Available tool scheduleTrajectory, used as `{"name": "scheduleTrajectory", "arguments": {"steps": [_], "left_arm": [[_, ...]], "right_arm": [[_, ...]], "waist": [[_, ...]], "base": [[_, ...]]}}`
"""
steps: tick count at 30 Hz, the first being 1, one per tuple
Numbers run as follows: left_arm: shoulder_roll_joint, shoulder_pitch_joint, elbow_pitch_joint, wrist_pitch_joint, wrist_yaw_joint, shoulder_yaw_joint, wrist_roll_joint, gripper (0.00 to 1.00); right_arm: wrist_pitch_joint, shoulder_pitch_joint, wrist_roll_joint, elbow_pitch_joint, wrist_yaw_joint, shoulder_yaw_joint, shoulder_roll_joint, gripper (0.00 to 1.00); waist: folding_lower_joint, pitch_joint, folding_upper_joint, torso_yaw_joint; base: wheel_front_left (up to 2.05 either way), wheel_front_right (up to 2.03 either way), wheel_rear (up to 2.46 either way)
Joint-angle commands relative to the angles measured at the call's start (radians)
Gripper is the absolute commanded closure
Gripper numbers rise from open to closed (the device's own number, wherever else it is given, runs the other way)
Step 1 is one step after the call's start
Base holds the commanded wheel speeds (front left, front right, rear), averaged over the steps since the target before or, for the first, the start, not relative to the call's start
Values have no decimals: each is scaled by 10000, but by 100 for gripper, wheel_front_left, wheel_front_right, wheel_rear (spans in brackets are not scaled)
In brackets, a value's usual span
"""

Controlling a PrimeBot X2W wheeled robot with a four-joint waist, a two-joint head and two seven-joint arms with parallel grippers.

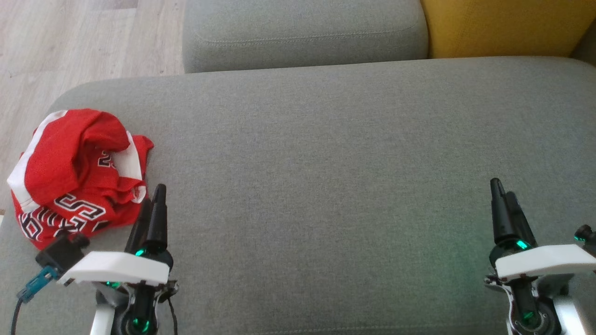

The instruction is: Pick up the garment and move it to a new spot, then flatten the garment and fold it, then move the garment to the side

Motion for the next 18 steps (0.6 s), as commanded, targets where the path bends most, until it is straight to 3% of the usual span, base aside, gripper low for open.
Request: {"name": "scheduleTrajectory", "arguments": {"steps": [1,18], "left_arm": [[184,-658,-419,-115,-11,88,305,0],[373,-703,-320,-612,248,-334,2684,0]], "right_arm": [[-137,-555,-318,-440,21,143,-213,0],[-284,-457,-2513,-557,26,505,-233,0]], "waist": [[0,0,-1,-2],[0,-29,-1,8]], "base": [[0,0,0],[0,0,0]]}}
